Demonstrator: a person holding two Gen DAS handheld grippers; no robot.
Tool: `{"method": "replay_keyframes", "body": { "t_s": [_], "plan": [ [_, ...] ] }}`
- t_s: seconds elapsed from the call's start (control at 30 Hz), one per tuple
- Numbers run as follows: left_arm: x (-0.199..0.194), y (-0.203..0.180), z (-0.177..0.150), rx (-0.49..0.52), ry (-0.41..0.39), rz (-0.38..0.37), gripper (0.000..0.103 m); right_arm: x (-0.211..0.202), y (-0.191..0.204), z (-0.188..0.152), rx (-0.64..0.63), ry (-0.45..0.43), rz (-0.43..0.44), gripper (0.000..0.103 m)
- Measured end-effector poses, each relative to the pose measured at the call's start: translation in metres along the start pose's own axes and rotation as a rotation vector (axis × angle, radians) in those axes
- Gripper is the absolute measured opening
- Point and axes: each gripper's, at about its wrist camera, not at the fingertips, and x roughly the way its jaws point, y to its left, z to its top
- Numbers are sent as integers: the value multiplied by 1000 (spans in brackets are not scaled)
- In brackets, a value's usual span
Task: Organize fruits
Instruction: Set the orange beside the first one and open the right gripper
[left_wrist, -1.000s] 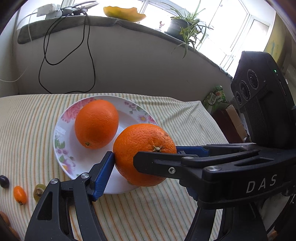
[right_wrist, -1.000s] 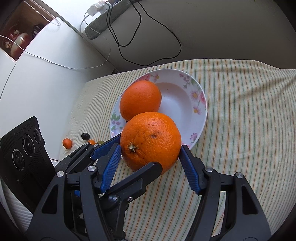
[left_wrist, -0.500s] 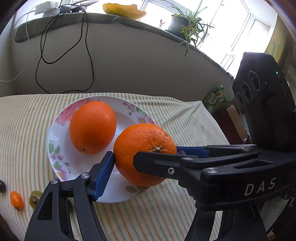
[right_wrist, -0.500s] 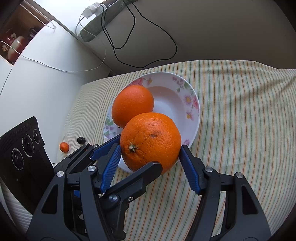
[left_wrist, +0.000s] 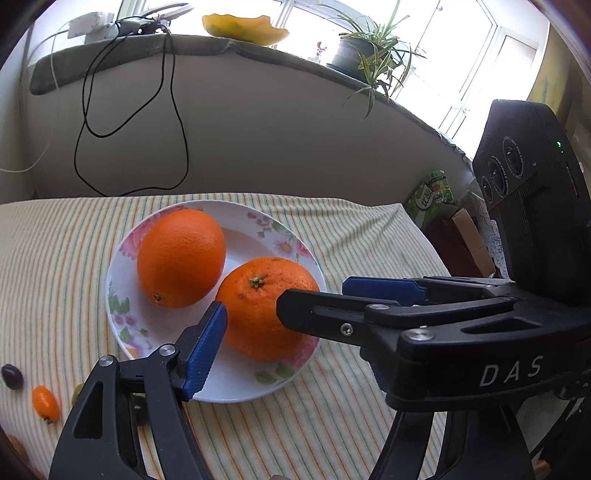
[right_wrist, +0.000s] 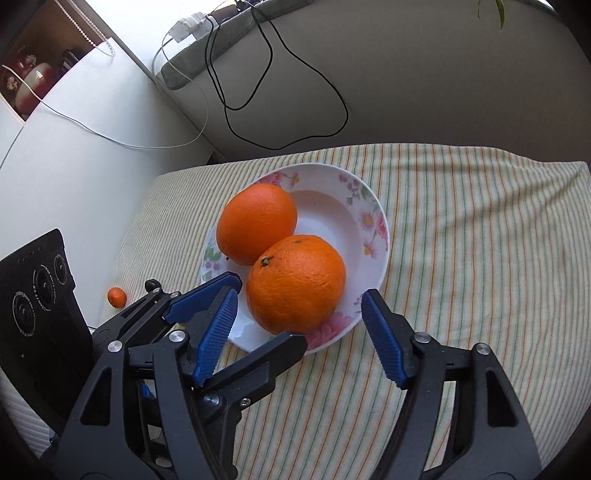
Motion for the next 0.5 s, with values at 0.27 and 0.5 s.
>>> {"method": "replay_keyframes", "body": {
  "t_s": [0.27, 0.5],
  "plan": [
    [-9, 1, -5, -5, 1, 27, 71, -14, -1, 0, -9, -47, -26, 74],
    [-28, 1, -11, 10, -21, 34, 71, -23, 3, -3, -10, -76, -37, 74]
  ]
}}
